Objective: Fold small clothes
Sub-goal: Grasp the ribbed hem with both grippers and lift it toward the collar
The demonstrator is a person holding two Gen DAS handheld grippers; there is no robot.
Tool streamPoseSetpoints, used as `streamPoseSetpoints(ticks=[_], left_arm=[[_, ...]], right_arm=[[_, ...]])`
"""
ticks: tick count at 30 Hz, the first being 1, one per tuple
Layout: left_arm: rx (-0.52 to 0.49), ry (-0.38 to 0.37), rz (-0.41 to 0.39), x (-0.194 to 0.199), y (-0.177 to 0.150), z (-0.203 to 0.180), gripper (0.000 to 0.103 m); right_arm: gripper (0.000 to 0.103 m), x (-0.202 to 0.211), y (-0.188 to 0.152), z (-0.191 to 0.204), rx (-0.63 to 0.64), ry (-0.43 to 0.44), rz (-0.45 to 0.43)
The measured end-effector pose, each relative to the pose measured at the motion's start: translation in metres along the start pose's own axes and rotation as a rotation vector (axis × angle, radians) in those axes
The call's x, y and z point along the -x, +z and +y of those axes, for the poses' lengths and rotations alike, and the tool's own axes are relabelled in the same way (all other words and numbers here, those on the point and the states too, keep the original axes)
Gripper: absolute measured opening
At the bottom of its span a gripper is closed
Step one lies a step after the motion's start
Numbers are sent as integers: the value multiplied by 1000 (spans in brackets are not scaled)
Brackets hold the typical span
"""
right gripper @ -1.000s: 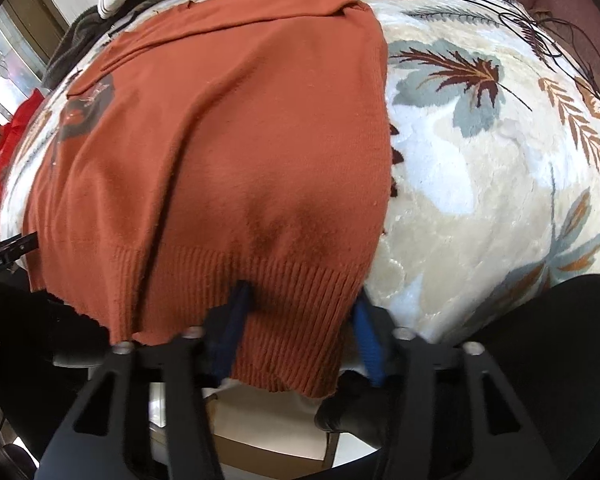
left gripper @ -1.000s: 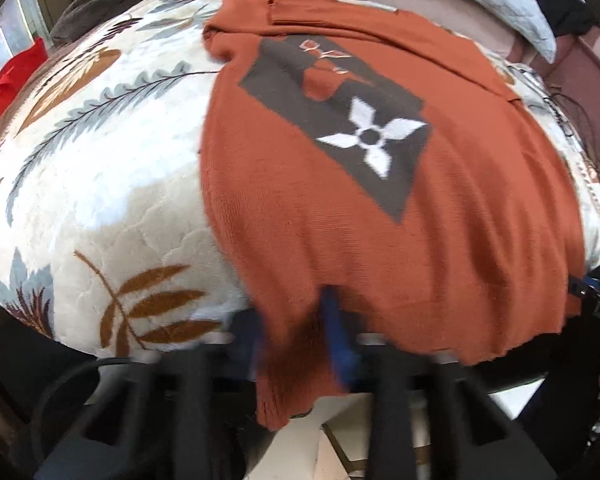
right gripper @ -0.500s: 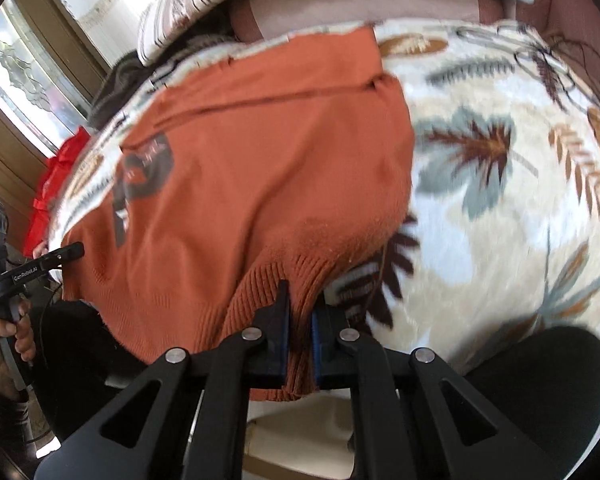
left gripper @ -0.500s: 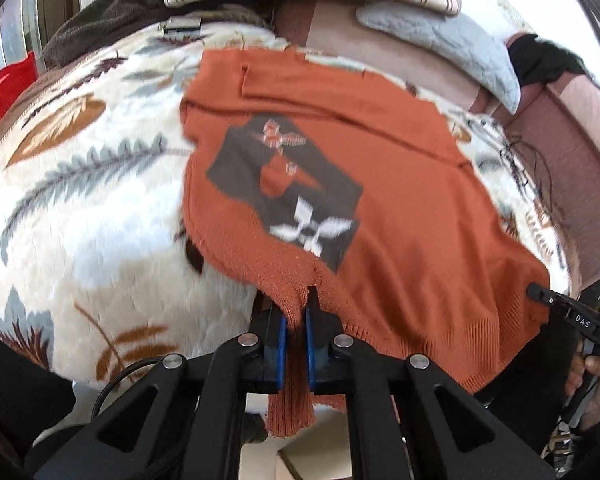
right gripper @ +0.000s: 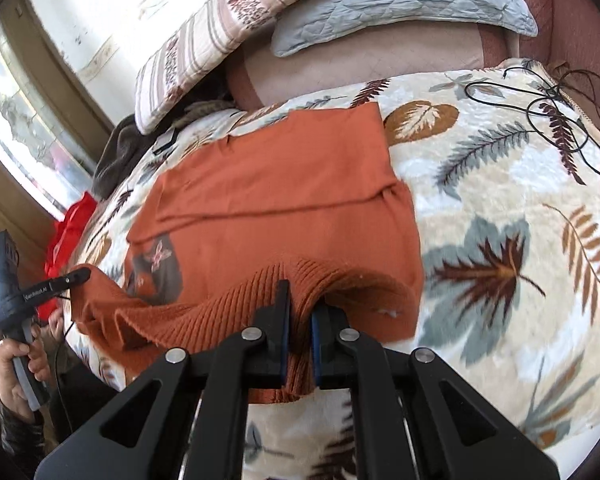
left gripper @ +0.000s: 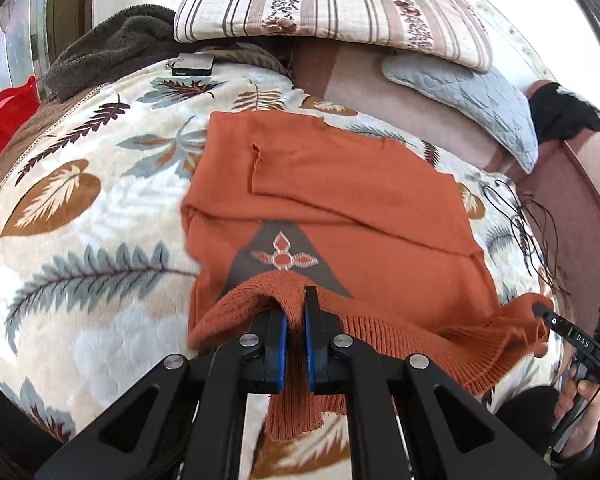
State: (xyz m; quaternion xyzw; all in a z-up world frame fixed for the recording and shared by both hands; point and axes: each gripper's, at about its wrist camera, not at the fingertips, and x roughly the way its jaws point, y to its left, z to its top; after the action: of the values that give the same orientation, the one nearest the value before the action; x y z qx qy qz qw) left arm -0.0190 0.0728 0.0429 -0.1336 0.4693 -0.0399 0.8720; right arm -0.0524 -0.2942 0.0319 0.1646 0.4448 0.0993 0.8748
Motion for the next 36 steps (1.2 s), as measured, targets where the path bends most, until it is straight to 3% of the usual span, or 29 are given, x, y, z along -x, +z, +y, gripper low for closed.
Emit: streamPoseSetpoints(ticks=[9,28,33,36], left_arm=[[4,73,11,-47,28,-2,5],[91,60,-41,-72,102,27,5],[84,96,-27,-92,128,28,5],[58,156,-7,-113,140,25,5]], right_arm=[[10,-31,27,-8,-8,-11,11],[9,-71,110,-27,-65,-13,-51],[9,-96,137,-29,-72,-11,-37],[9,-117,152,-29,-70,-19,-16]])
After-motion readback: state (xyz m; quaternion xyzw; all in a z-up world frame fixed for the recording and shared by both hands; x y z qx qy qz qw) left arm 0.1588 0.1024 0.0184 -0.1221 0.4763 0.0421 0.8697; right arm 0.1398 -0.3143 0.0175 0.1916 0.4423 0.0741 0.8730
